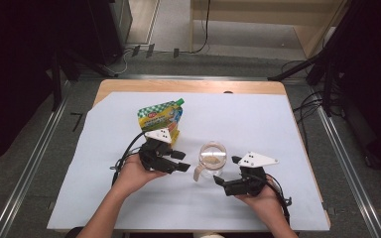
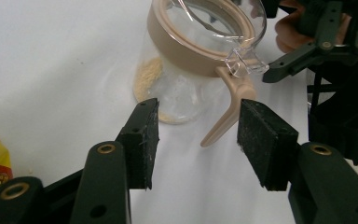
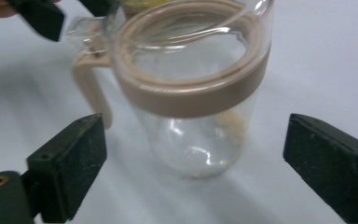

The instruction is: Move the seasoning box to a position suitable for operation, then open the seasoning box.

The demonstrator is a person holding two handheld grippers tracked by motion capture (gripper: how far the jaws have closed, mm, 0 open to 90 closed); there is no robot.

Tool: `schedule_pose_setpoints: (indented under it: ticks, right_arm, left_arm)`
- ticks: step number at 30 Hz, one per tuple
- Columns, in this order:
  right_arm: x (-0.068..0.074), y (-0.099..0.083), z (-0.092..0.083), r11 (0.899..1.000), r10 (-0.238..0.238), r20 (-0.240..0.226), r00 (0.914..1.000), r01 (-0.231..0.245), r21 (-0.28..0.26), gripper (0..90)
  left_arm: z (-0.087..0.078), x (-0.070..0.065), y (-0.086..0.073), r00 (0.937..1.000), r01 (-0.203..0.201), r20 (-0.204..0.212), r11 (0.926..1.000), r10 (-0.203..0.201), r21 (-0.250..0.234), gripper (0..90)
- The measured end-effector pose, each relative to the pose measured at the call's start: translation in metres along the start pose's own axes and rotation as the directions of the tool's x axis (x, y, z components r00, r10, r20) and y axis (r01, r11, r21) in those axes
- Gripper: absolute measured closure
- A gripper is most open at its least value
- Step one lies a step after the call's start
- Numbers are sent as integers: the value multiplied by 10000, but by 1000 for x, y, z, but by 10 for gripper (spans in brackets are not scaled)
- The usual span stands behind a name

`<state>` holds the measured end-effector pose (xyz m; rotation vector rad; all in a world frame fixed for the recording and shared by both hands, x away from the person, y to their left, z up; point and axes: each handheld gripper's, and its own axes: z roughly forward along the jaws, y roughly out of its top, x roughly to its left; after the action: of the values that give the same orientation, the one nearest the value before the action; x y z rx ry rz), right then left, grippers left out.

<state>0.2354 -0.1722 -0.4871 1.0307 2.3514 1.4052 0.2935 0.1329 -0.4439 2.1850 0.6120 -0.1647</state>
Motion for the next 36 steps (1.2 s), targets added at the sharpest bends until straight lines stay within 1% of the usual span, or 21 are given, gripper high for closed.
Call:
schedule_pose_setpoints:
  ticks: [2,3,5,7,10,13,14,15,16,17,18,20,21,24,25,26,29,31,32,33,36]
  right_arm:
    - [2,-1,-7,9999,-159,86,9998,159,3,140]
    - [2,-2,-10,9998,-189,72,9998,189,-1,143]
    - [1,-2,-16,9999,-160,-157,9998,159,-7,213]
    - [1,0,-19,9998,-194,-263,9995,192,-65,235]
    - [0,2,-23,9993,-372,-606,9975,369,-62,315]
    - [0,4,-26,9987,-506,-689,9963,509,25,403]
    - [0,4,-26,9987,-506,-689,9963,509,25,403]
    - [-1,4,-27,9985,-513,-739,9959,524,125,466]
    - [-2,4,-27,9984,-512,-800,9955,528,177,498]
    - [-2,5,-27,9986,-481,-892,9949,500,189,534]
    - [-2,5,-27,9988,-392,-932,9949,418,261,594]
    - [-2,5,-26,9984,-165,-1001,9948,218,526,654]
    - [-2,5,-26,9976,-157,-1000,9949,223,650,700]
    - [-2,5,-26,9969,-194,-990,9949,268,740,817]
    - [-1,5,-26,9969,-184,-935,9955,255,750,846]
    - [-1,5,-26,9967,-175,-916,9956,247,777,885]
    - [-1,4,-24,9960,-224,-833,9963,295,846,900]
    - [-1,4,-21,9959,-41,-845,9964,117,897,900]
    - [0,4,-18,9958,3,-869,9962,77,913,900]
    - [0,4,-16,9956,-3,-871,9962,85,937,900]
    - [3,4,-12,9955,-62,-850,9964,142,941,900]
  left_arm:
    - [1,-1,0,10000,0,24,10000,0,24,536]
    - [1,-1,0,10000,33,52,10000,-33,36,552]
    - [2,-2,1,10000,43,70,9999,-44,103,594]
    - [4,-3,0,10000,84,52,9999,-85,128,632]
    - [7,-4,0,9997,192,119,9997,-194,170,675]
    - [11,-3,0,9995,234,189,9993,-240,284,719]
    - [11,-3,0,9995,234,189,9993,-240,284,737]
    - [13,-4,0,9992,252,286,9991,-262,337,765]
    - [13,-4,0,9992,252,286,9991,-262,337,787]
    - [14,-5,0,9991,219,354,9990,-233,377,794]
    - [15,-5,0,9989,263,380,9987,-279,429,795]
    - [16,-5,0,9990,330,281,9983,-344,476,798]
    - [17,-6,0,9990,328,293,9983,-342,473,818]
    - [17,-7,1,9991,311,270,9986,-323,424,878]
    - [19,-8,1,9989,266,369,9988,-281,403,891]
    - [20,-9,2,9990,249,351,9986,-265,466,900]
    - [23,-9,2,9990,236,356,9986,-253,483,900]
    - [24,-9,2,9992,213,315,9984,-230,522,900]
    - [25,-10,2,9998,118,137,9980,-127,628,900]
    - [26,-10,2,10000,53,65,9979,-57,648,900]
    - [28,-9,1,10000,7,80,9977,-12,672,900]
